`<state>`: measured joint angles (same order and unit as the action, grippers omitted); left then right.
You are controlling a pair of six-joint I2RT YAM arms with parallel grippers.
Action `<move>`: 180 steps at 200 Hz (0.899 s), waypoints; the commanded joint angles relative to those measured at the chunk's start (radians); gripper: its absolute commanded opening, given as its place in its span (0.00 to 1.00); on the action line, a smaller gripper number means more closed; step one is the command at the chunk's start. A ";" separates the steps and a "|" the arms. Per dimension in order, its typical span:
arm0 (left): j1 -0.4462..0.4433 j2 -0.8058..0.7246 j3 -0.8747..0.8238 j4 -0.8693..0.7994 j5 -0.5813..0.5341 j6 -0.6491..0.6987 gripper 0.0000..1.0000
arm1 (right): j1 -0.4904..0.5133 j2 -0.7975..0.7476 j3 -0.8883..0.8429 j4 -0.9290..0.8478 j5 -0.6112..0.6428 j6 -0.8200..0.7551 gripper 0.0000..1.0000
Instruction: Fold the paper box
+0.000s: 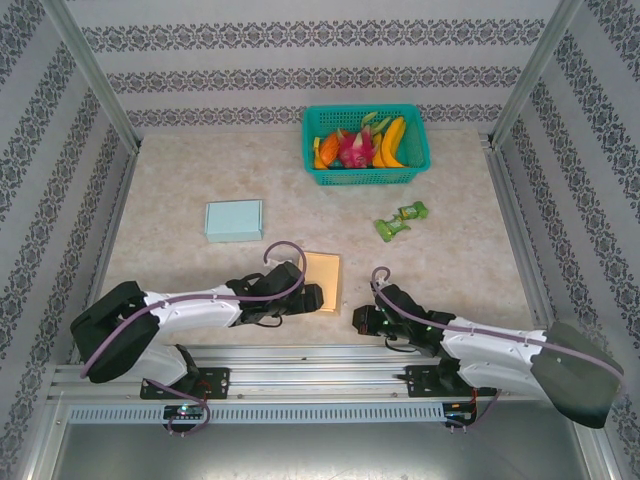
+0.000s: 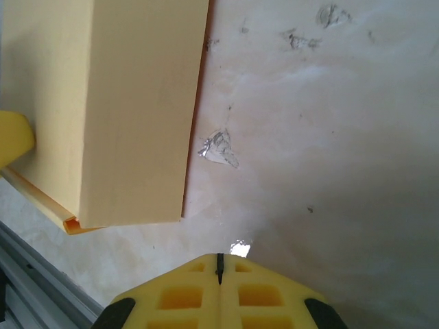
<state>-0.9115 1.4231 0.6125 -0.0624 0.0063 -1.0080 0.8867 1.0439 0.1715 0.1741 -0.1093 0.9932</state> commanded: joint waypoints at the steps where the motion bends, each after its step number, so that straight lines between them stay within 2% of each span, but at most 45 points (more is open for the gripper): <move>1: -0.023 0.033 0.022 0.033 -0.022 -0.026 0.92 | 0.014 0.051 0.033 0.097 0.003 0.013 0.00; 54: -0.049 0.094 0.054 0.066 -0.005 -0.030 0.92 | 0.031 0.123 0.080 0.147 -0.002 -0.009 0.00; 100: -0.099 0.146 0.081 0.179 0.085 -0.065 0.92 | 0.033 0.134 0.071 0.263 -0.051 -0.044 0.00; 117: -0.105 0.143 0.101 0.132 0.061 -0.063 0.92 | 0.034 0.079 0.068 0.177 -0.010 -0.038 0.00; 154: -0.099 0.104 0.117 -0.017 -0.082 -0.052 0.93 | 0.029 -0.103 0.038 -0.077 0.118 -0.040 0.00; 180: -0.070 0.101 0.099 -0.019 -0.080 -0.061 0.93 | 0.007 -0.183 0.073 -0.297 0.216 -0.079 0.00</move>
<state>-0.9943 1.5391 0.7132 -0.0257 -0.0441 -1.0538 0.9077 0.9138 0.2173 0.0963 -0.0151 0.9581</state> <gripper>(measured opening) 0.933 0.042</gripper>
